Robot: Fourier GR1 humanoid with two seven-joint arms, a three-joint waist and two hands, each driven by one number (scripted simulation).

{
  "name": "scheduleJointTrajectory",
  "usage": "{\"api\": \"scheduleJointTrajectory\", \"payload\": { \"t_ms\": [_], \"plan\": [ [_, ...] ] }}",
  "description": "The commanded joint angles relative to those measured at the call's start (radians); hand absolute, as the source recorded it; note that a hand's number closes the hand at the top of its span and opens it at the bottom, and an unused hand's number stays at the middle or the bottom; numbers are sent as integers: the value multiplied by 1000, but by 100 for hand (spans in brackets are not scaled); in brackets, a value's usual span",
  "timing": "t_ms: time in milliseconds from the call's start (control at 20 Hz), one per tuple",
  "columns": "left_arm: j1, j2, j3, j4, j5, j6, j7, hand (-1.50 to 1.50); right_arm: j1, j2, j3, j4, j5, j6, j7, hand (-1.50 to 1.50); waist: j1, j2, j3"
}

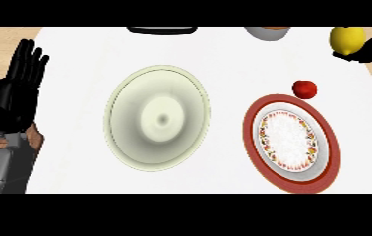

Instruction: Pick the lemon from the plate and place it in the bowl

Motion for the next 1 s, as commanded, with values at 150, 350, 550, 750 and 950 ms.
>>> {"api": "scheduleJointTrajectory", "payload": {
  "t_ms": [150, 350, 550, 750, 950],
  "plan": [
    [26, 0, 7, -38, 10, 3, 37, 0, -111, 90, -20, -50, -152, 280, 55, 150, -22, -14, -1],
    [-24, 16, 23, 16, 1, 9, 35, 0, -173, 153, -4, -122, -221, 368, 198, 150, -34, -11, -2],
    [46, -7, 10, -59, -9, 26, 49, 0, -182, 237, 0, -222, -286, 404, 384, 150, -33, -16, -1],
    [36, -6, 25, 31, -20, 2, -44, 0, -183, 308, 42, -351, -321, 450, 518, 150, -43, -12, -2],
    [-2, 5, 12, -37, -13, 15, 54, 0, -158, 440, 105, -450, -320, 444, 676, 150, -38, -13, -1]
  ]
}}
